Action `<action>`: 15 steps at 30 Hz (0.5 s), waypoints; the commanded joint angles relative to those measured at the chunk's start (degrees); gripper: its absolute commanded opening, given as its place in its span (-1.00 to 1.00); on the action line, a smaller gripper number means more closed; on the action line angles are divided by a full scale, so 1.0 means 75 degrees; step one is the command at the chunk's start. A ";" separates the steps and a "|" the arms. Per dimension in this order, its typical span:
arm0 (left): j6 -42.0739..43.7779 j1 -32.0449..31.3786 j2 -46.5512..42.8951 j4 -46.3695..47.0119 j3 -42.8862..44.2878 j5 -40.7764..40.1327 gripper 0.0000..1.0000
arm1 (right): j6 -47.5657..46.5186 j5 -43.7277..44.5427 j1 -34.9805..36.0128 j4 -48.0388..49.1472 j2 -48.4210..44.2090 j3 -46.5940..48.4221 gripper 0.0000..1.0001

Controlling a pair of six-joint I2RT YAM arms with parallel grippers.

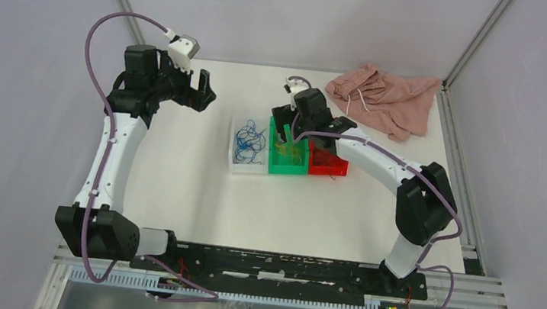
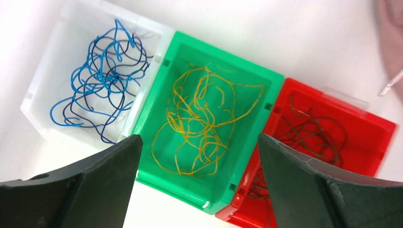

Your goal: Untangle the cables

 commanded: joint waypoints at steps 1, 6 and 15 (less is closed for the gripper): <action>-0.0086 0.0029 -0.0272 0.0394 -0.0286 -0.0304 0.98 | 0.0088 0.0785 -0.0030 0.0507 -0.0998 -0.0159 0.99; -0.0414 0.0028 -0.0416 0.0834 -0.0842 -0.0912 0.98 | 0.0127 0.2124 -0.0066 0.0923 -0.2205 -0.0969 0.99; -0.0650 0.0029 -0.0850 0.4422 -0.4537 -0.0861 0.99 | 0.0598 0.3363 -0.1419 0.1579 -0.4718 -0.4042 0.99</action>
